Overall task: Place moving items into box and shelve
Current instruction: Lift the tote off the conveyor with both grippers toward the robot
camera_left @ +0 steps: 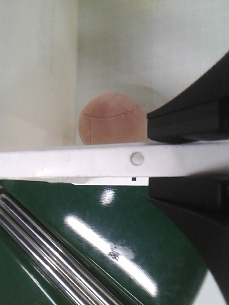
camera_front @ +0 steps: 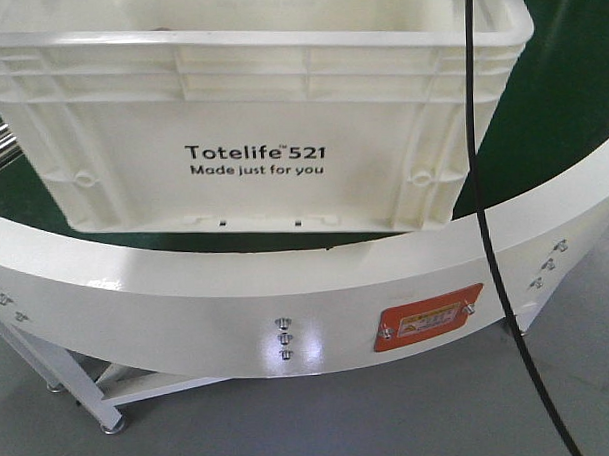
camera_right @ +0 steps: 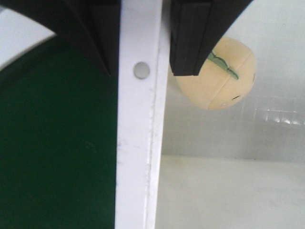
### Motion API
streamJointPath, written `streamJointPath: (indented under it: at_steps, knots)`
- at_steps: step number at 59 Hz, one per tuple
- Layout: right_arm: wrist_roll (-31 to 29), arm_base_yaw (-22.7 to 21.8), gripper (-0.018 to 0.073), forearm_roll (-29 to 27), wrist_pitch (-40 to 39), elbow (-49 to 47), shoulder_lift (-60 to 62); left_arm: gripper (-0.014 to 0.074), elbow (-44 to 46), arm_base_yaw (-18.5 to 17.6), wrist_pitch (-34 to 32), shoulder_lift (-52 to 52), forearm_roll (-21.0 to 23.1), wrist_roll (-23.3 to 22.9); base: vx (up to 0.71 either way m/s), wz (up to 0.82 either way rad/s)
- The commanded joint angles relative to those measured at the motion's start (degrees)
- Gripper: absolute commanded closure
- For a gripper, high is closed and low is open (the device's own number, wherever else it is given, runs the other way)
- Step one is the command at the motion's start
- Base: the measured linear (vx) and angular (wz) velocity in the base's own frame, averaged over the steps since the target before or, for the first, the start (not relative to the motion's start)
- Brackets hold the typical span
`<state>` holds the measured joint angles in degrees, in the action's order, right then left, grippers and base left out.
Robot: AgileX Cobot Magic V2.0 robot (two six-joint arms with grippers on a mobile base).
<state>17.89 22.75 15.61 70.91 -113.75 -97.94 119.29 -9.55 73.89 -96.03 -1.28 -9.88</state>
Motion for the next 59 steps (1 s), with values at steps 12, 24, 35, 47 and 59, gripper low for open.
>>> streamJointPath:
  at_steps: [12,24,35,47,59]
  knots:
    - [12.0,8.1,0.0475,18.1,-12.5,16.0,14.3,0.0522,-0.4,-6.1,-4.0,10.5,-13.3,-6.2,0.0,0.0]
    - [13.9,8.8,0.0475,16.5,-14.7,24.5,21.4,0.0522,-19.2,-8.6,-15.0,20.7,-14.5,-10.3,0.0,0.0]
    - [14.3,8.9,0.0475,15.2,-14.5,31.5,25.0,0.0522,-37.8,-11.0,-25.5,31.5,-14.6,-15.1,0.0,0.0]
    - [16.0,8.9,0.0475,15.2,-16.0,38.3,28.2,0.0522,-53.0,-13.0,-32.0,40.3,-15.0,-20.0,0.0,0.0]
    - [16.3,8.9,0.0475,15.0,-16.9,39.1,28.5,0.0522,-57.6,-13.1,-34.5,42.7,-15.0,-21.4,0.0,0.0]
